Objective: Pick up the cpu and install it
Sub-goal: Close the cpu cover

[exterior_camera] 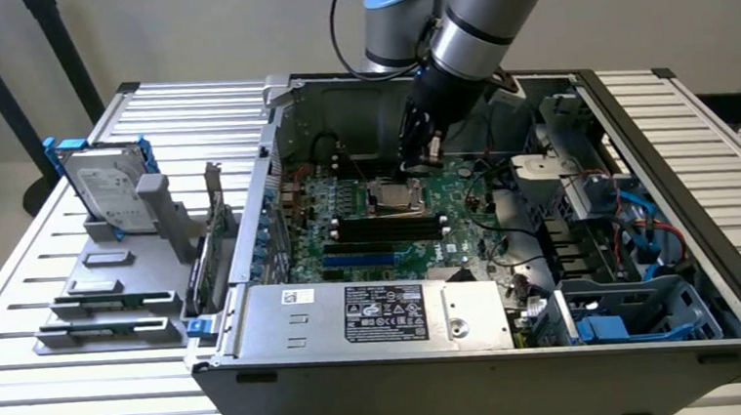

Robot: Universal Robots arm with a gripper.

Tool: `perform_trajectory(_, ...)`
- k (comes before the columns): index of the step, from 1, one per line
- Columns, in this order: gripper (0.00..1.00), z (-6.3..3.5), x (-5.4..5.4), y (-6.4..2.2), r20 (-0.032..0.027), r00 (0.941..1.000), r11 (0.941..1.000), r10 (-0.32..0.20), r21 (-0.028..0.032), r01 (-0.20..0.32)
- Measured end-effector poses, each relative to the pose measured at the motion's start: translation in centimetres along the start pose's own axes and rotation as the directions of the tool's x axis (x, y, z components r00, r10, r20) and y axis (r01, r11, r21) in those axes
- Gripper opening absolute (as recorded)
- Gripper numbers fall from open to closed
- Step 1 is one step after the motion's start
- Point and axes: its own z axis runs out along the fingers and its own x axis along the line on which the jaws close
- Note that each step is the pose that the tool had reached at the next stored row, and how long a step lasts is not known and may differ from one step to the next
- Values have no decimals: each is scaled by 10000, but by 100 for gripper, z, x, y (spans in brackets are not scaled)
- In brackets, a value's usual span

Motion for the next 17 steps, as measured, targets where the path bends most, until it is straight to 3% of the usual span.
perform_trajectory(7,11,73,-1,-159,-57,10000,9998,-20,184,21)
perform_trajectory(13,11,143,-4,-183,-114,9999,9998,-38,197,40)
perform_trajectory(17,11,218,-5,-248,-130,9999,9998,-43,197,46)
